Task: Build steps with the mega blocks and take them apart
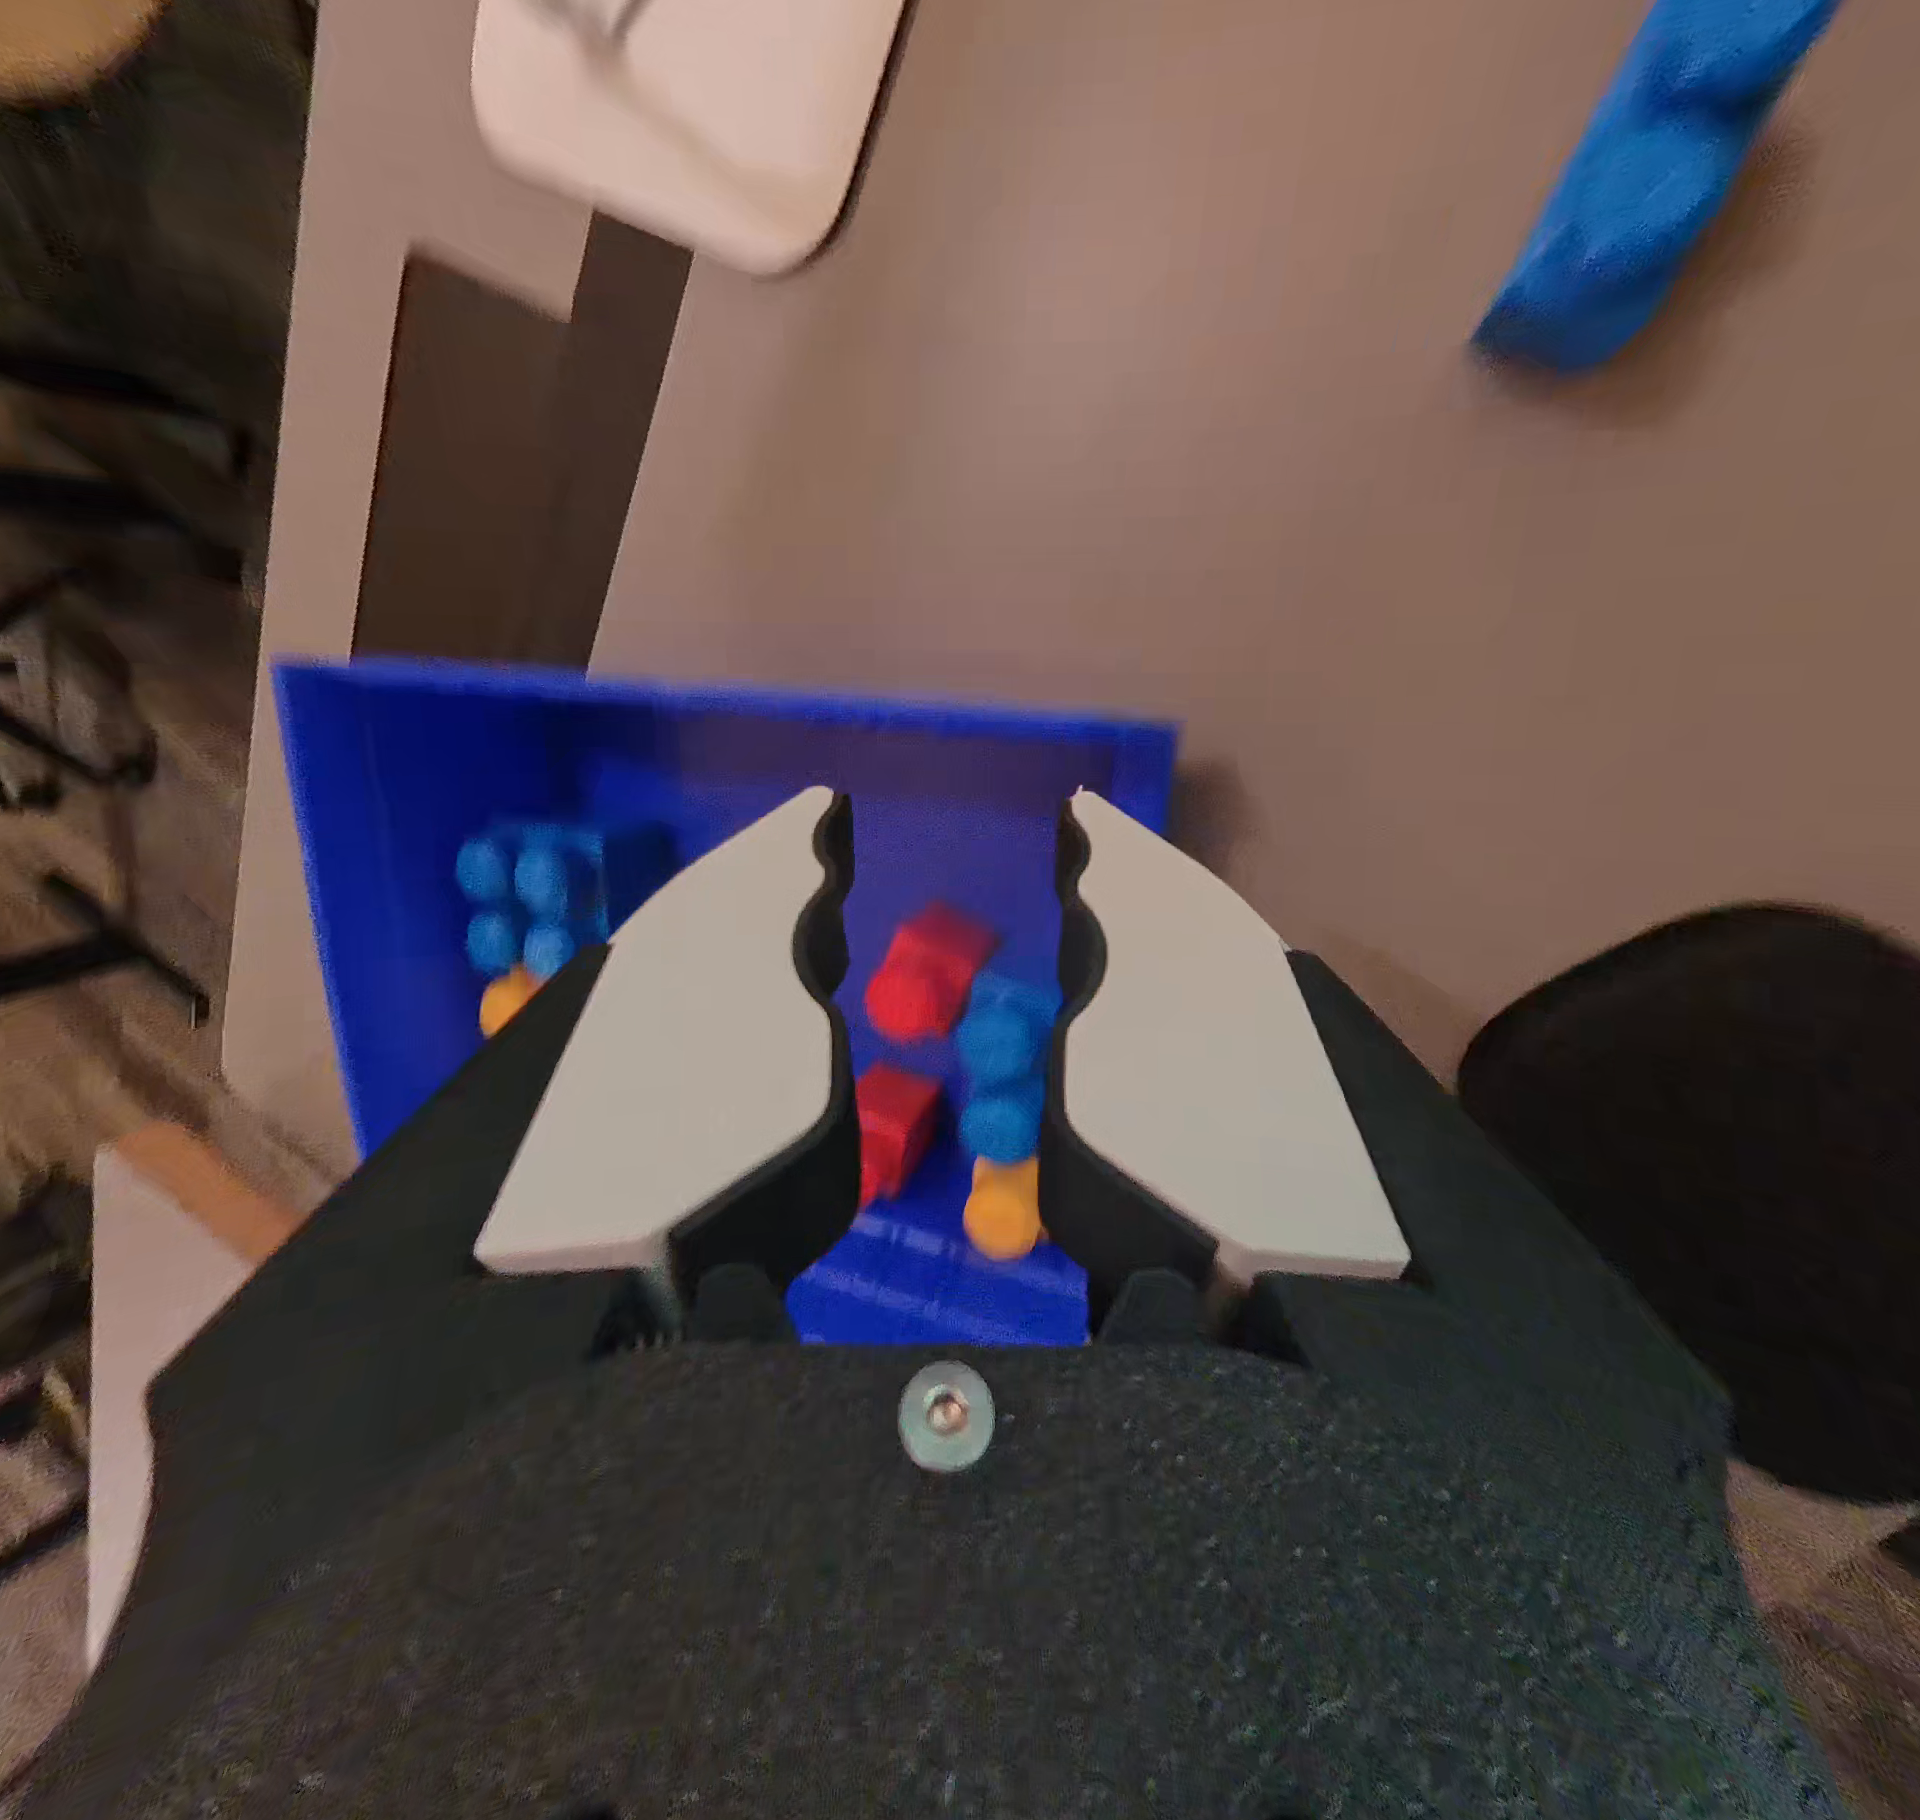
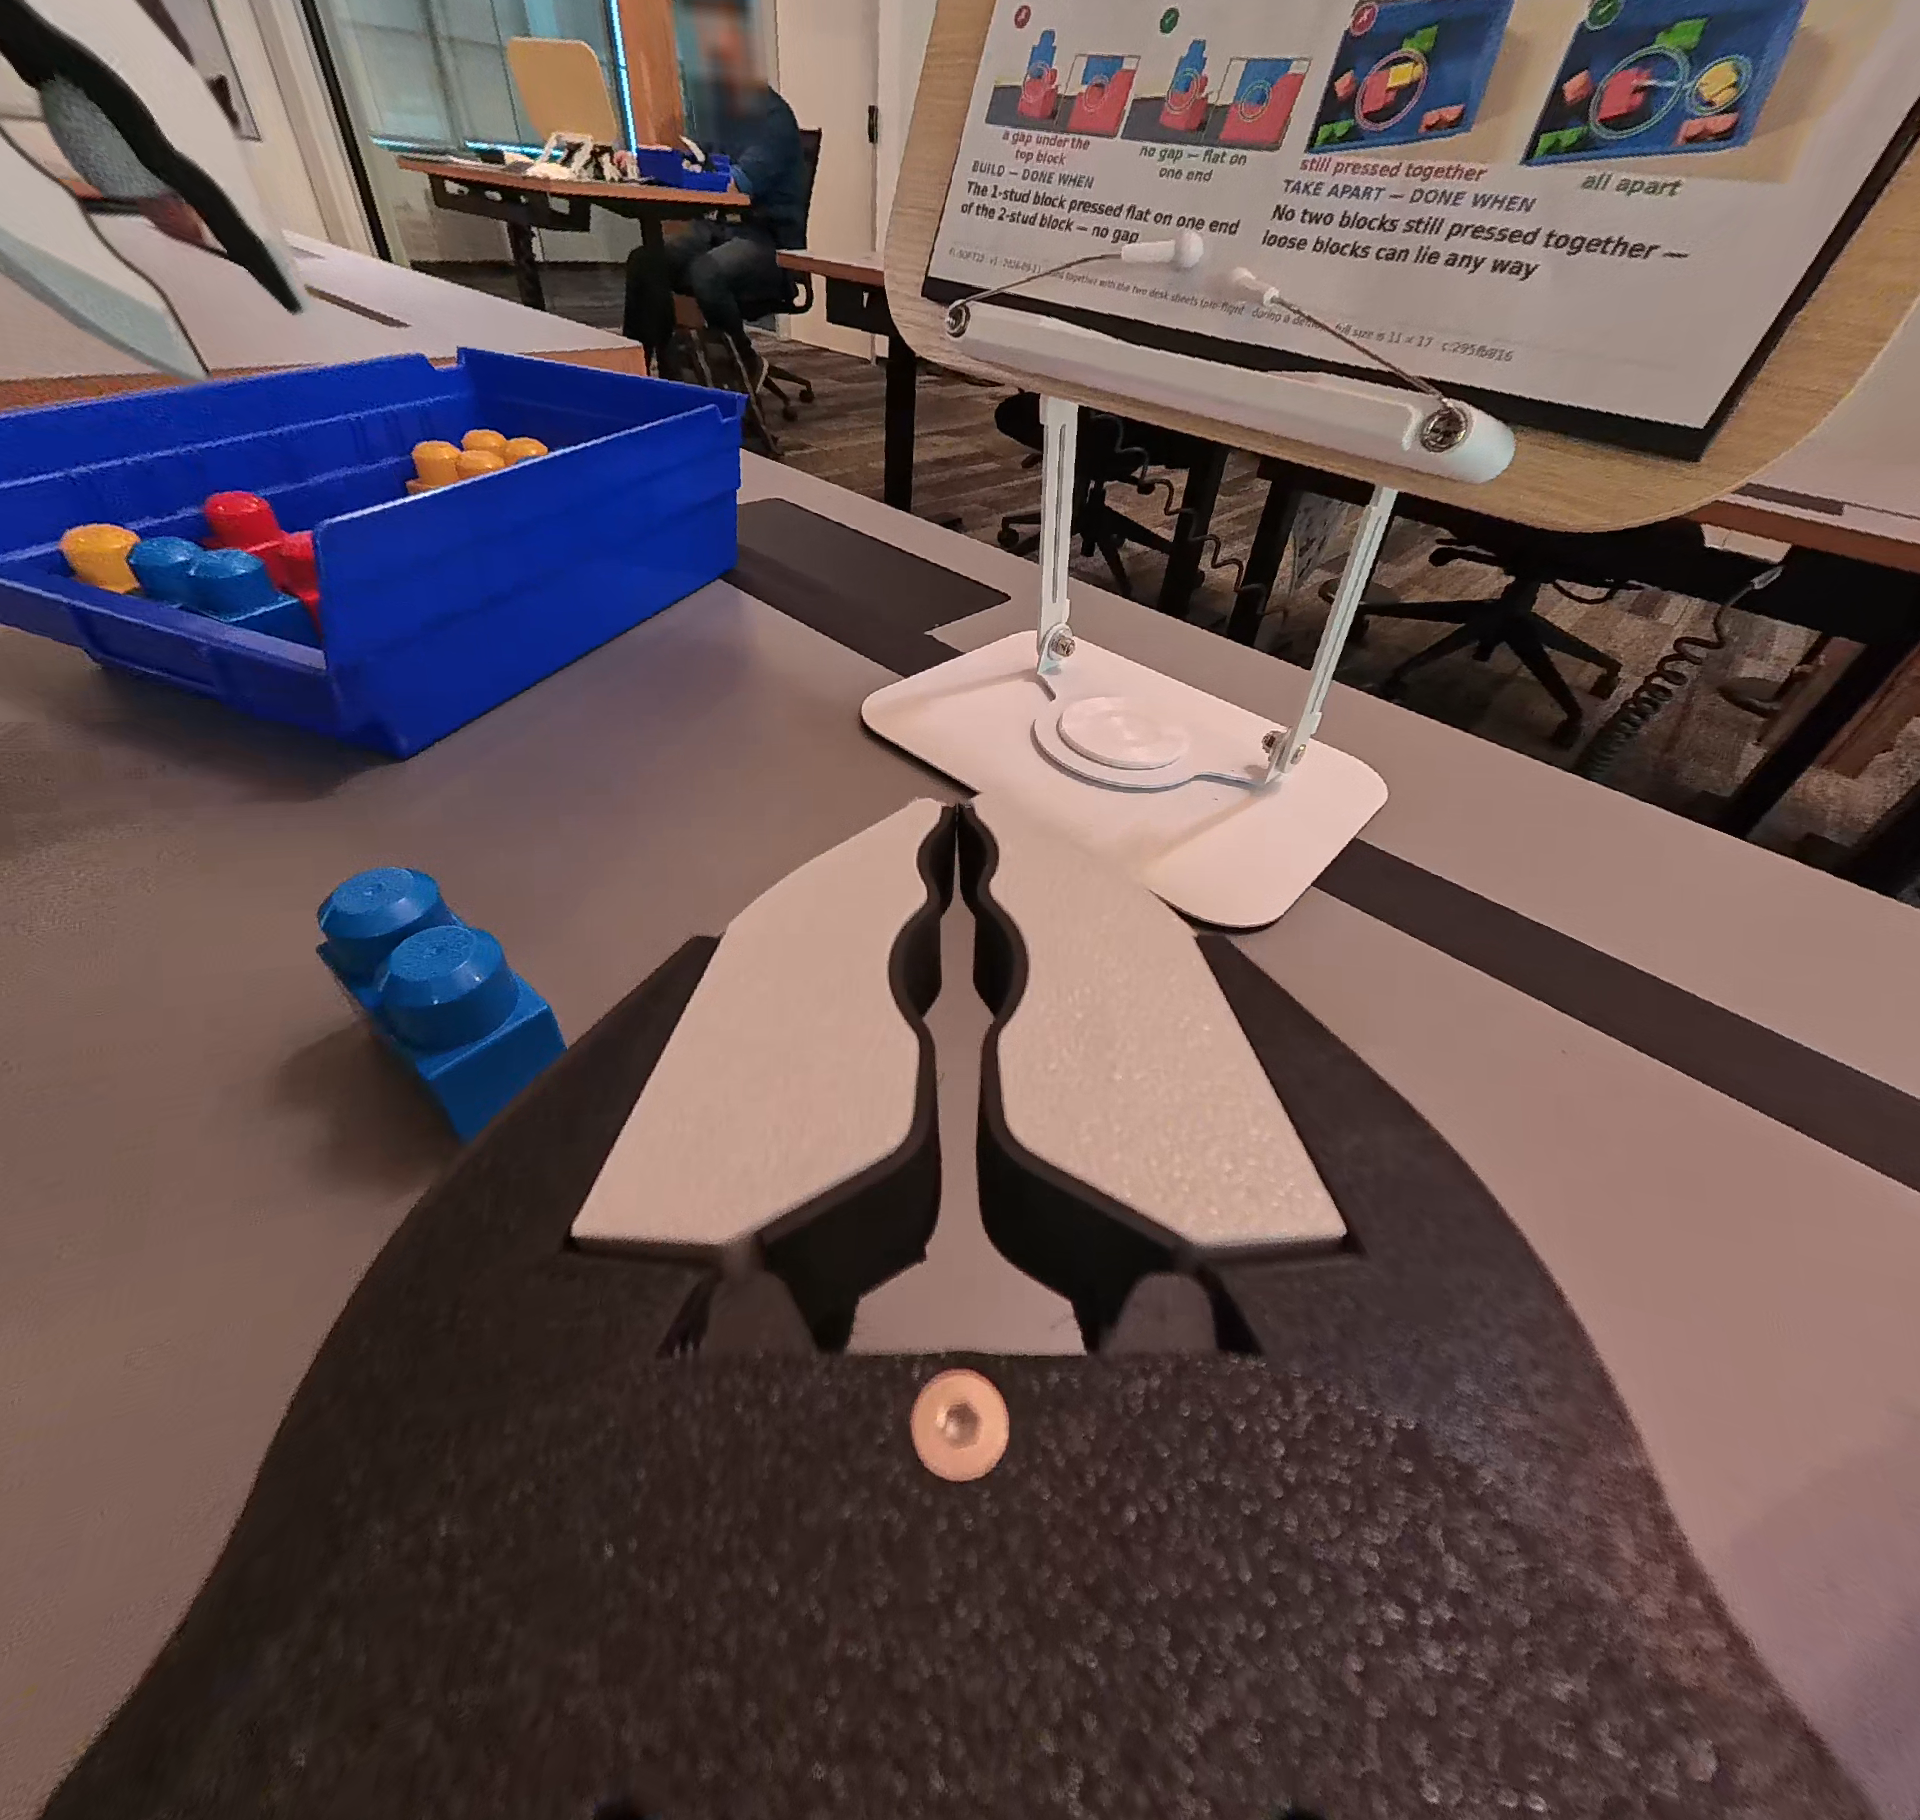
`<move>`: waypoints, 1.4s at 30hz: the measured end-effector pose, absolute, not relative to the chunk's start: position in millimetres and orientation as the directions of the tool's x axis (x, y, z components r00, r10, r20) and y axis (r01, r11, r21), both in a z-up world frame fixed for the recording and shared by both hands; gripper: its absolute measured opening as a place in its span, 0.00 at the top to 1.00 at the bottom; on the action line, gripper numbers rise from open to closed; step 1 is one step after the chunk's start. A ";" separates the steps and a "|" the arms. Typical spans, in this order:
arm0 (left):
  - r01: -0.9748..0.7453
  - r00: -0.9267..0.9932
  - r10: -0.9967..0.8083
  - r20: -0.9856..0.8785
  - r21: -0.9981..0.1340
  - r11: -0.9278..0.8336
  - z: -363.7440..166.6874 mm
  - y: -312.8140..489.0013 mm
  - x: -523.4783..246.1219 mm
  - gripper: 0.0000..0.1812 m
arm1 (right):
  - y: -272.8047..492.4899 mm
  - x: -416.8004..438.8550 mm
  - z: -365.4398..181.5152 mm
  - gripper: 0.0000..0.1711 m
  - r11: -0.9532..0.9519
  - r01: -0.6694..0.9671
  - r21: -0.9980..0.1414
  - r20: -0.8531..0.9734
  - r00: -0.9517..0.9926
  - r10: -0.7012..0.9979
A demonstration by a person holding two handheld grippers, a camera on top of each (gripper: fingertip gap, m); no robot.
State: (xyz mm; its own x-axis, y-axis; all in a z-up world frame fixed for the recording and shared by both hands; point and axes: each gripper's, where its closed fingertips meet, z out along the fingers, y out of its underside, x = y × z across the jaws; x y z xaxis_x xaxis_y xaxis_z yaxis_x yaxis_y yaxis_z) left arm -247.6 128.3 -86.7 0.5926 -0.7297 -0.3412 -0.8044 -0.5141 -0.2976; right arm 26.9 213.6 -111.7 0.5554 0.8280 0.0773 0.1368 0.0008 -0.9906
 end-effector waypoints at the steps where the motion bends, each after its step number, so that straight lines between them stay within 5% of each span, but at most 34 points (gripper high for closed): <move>1: -0.796 0.605 -0.718 -0.343 -0.261 -0.546 -88.9 125.4 -268.1 0.79 | 213.9 27.0 -111.8 1.00 0.001 0.136 -0.991 0.077 0.556 0.827; 10: -0.721 0.649 -0.719 -0.250 0.098 -0.686 -147.2 91.9 -393.2 0.74 | 213.4 25.5 -115.2 1.00 -0.003 0.148 -0.989 0.080 0.552 0.830; 22: -0.701 0.631 -0.754 -0.185 0.282 -0.655 -190.2 87.1 -425.7 0.69 | 214.0 26.4 -117.0 1.00 -0.007 0.151 -0.988 0.079 0.552 0.830; 25: -0.698 0.613 -0.769 -0.180 0.332 -0.634 -196.7 83.8 -430.1 0.82 | 214.1 26.8 -116.7 1.00 -0.006 0.151 -0.989 0.079 0.551 0.831; 35: -0.725 0.605 -0.718 -0.344 0.135 -0.676 -132.6 108.6 -410.8 0.84 | 213.6 27.0 -115.0 1.00 -0.005 0.143 -0.990 0.076 0.551 0.831; 42: -0.833 0.524 -0.749 -0.405 -0.063 -0.549 -75.3 117.9 -327.3 0.84 | 211.8 25.4 -114.5 1.00 0.000 0.144 -0.990 0.079 0.548 0.833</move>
